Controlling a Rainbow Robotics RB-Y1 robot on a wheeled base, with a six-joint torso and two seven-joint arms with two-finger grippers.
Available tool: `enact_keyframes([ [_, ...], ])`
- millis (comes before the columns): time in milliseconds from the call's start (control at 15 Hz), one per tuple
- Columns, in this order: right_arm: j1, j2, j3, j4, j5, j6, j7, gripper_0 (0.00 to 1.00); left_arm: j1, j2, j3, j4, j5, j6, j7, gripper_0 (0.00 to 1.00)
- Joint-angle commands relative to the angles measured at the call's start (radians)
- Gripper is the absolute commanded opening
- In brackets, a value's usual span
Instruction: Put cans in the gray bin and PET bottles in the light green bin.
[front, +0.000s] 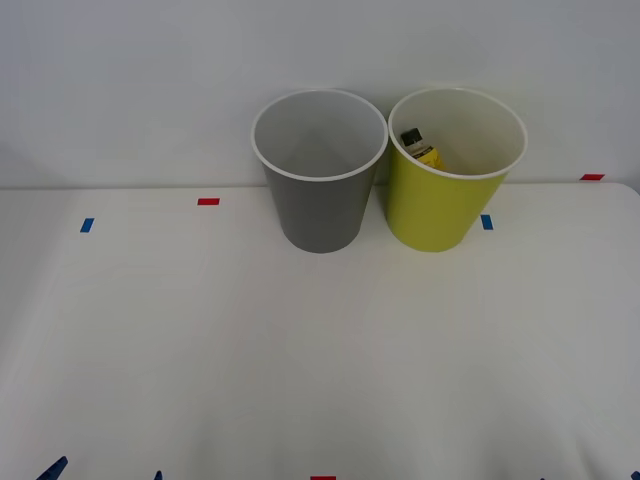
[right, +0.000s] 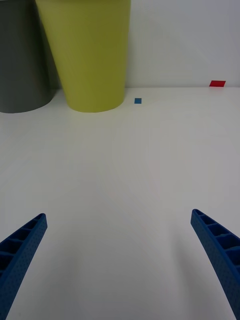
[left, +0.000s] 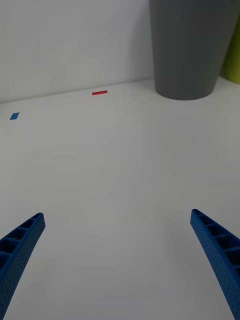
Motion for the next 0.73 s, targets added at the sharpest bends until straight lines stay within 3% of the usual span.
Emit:
enact_keyframes([
  [67, 0.000, 0.000, 0.000, 0.000, 0.000, 0.000, 0.000, 1.00, 0.000, 0.000, 0.000, 0.000, 0.000, 0.000, 0.000, 1.00],
  [733, 0.000, 0.000, 0.000, 0.000, 0.000, 0.000, 0.000, 1.00, 0.000, 0.000, 0.000, 0.000, 0.000, 0.000, 0.000, 1.00],
])
